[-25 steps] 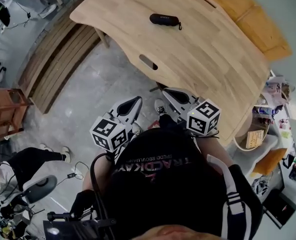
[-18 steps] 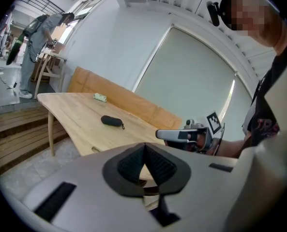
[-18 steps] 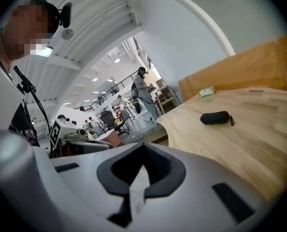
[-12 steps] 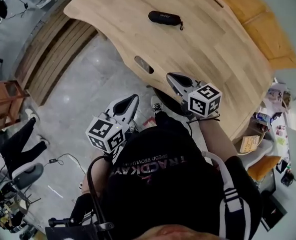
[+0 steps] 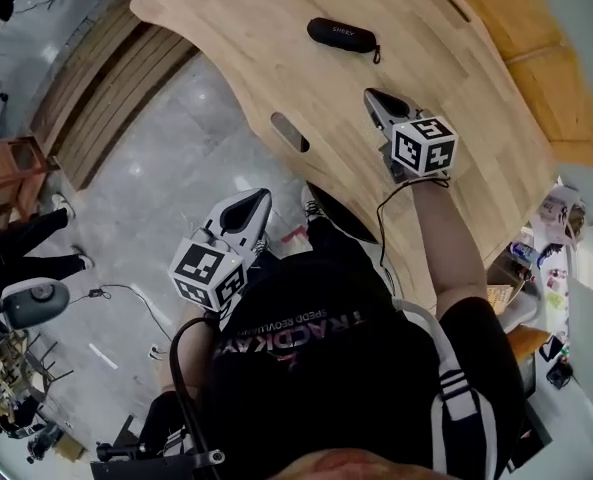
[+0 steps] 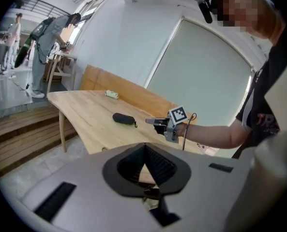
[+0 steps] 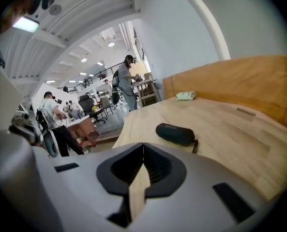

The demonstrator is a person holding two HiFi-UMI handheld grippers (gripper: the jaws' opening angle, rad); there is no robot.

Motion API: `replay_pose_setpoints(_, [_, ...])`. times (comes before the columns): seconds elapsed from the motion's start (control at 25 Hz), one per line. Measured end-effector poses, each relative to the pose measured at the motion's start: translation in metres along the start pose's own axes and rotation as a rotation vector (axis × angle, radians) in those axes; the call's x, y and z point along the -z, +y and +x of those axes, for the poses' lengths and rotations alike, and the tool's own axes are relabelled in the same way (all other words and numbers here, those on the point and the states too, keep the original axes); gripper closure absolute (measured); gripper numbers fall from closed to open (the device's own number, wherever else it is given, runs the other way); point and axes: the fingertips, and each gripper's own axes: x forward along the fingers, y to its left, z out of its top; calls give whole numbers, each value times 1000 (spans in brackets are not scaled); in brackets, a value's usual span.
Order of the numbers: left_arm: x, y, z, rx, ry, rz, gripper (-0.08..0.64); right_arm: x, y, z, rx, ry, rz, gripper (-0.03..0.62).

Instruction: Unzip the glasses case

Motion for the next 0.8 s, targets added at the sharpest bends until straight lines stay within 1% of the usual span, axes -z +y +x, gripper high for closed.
replay_pose_setpoints(0.08, [-1,0,1,-14,7,6,549,-10,-14,12,9,15,-66,569])
replay_pose_setpoints(0.12, [-1,0,2,-21,7,-1,549,-14,-20,19,2,28,-94,550])
replay_pose_setpoints(0.16, [0,0,3,-28,8,-8,549,-17,-26,25,-7,45,-115,502])
replay_pose_setpoints(0.2, [1,-1,4,-36,10,-15,549,-19,-33,32,-15,64,-129,437])
replay_pose_setpoints(0.24, [3,-1,4,-44,13,-21,549,-20,-40,39,-20,81,-139,413])
replay_pose_setpoints(0.32, [6,-2,4,-61,20,-32,549,-22,-54,52,-29,111,-156,403])
replay_pose_setpoints(0.4, [8,0,2,-81,26,-45,549,-22,-66,67,-37,151,-194,375])
replay_pose_setpoints(0.52, [11,2,0,-113,34,-67,549,-21,-83,91,-39,240,-314,336])
replay_pose_setpoints(0.64, [15,-2,1,-124,43,-82,549,-21,-97,112,-55,346,-450,307])
replay_pose_setpoints(0.8, [23,-6,1,-143,55,-103,549,-19,-109,136,-97,466,-544,237])
